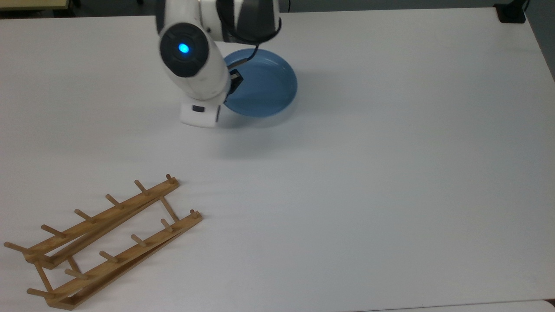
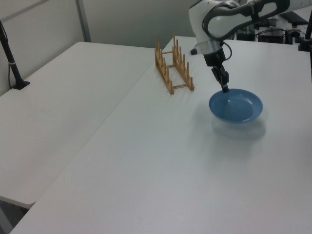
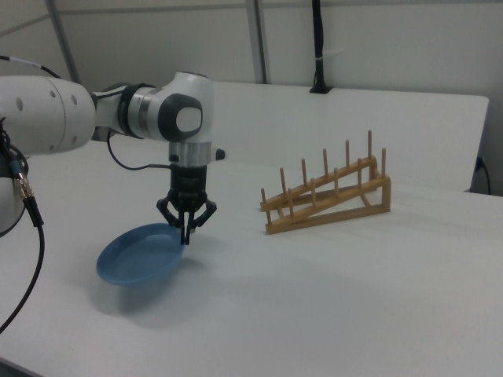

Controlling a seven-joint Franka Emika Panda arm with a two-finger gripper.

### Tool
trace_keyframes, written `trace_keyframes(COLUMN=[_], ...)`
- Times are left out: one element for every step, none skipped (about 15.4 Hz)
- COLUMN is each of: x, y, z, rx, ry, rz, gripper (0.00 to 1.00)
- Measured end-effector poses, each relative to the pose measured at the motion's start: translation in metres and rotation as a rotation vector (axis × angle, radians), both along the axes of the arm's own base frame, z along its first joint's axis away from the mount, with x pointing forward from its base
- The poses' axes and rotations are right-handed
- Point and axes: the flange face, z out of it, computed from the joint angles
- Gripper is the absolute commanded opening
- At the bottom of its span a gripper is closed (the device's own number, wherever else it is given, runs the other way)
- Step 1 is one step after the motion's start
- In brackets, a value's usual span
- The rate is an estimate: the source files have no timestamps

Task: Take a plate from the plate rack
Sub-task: 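Lower the blue plate flat onto the table and open the gripper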

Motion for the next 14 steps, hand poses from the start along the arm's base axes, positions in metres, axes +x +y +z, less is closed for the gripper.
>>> trace_keyframes(x=[-0.002, -0.003, -0.004, -0.004, -0.002, 0.0, 0.003, 0.004, 0.005, 0.005, 0.006, 0.007, 0.009, 0.011], y=[0.006, 0.01, 0.015, 0.019, 0.024, 0.026, 0.028, 0.028, 0.027, 0.027, 0.028, 0.029, 0.029, 0.029], z=[-0.006, -0.012, -0.017, -0.022, -0.027, -0.032, -0.037, -0.041, -0.045, -0.047, -0.047, -0.044, -0.038, -0.029], rx=[0.001, 0.002, 0.002, -0.002, -0.006, -0.007, -0.009, -0.016, -0.028, -0.038, -0.045, -0.051, -0.057, -0.063], ry=[0.01, 0.017, 0.02, 0.017, 0.008, -0.004, -0.013, -0.016, -0.016, -0.015, -0.017, -0.024, -0.037, -0.054], rz=[0.011, 0.021, 0.034, 0.046, 0.057, 0.063, 0.067, 0.072, 0.077, 0.076, 0.071, 0.061, 0.047, 0.032], gripper=[0.0, 0.0, 0.0, 0.0, 0.05, 0.1, 0.18, 0.37, 0.62, 0.89, 1.0, 1.0, 1.0, 1.0])
